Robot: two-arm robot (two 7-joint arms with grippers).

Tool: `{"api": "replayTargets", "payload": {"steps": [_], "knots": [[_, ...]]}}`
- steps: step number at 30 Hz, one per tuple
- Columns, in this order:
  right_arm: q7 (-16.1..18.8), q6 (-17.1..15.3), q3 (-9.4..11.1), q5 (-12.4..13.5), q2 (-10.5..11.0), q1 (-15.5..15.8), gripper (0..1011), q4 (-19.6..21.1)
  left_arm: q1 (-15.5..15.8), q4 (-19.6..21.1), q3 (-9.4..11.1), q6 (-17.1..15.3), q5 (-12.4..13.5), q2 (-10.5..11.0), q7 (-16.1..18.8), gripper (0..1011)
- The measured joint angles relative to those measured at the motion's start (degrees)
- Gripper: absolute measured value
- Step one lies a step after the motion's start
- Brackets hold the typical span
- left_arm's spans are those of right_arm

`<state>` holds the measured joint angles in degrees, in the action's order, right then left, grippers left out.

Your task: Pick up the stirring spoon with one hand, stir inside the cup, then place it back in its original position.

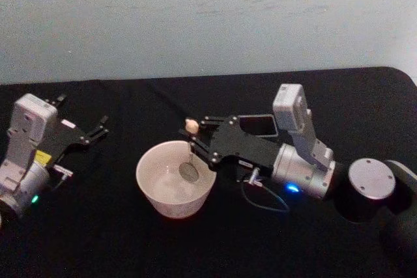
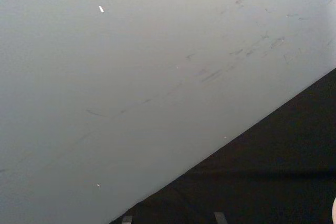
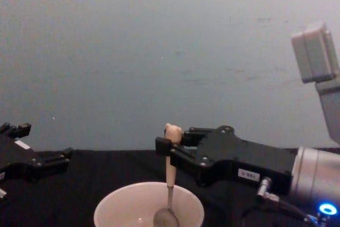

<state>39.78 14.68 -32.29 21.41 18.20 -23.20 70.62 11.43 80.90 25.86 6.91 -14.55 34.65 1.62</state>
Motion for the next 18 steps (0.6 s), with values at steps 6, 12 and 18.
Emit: {"api": "replayTargets", "payload": {"steps": [6,12,18], "knots": [[0.74,-0.81,0.17,1.08,1.70,1.76,212,3.19,0.00,0.00,0.00,0.00,0.00,0.00,0.00,1001],[1.60,-1.41,-0.50,1.86,2.33,2.51,212,5.14,0.00,0.00,0.00,0.00,0.00,0.00,0.00,1001],[1.77,-1.58,-1.64,1.79,1.64,2.03,212,4.82,0.00,0.00,0.00,0.00,0.00,0.00,0.00,1001]]}}
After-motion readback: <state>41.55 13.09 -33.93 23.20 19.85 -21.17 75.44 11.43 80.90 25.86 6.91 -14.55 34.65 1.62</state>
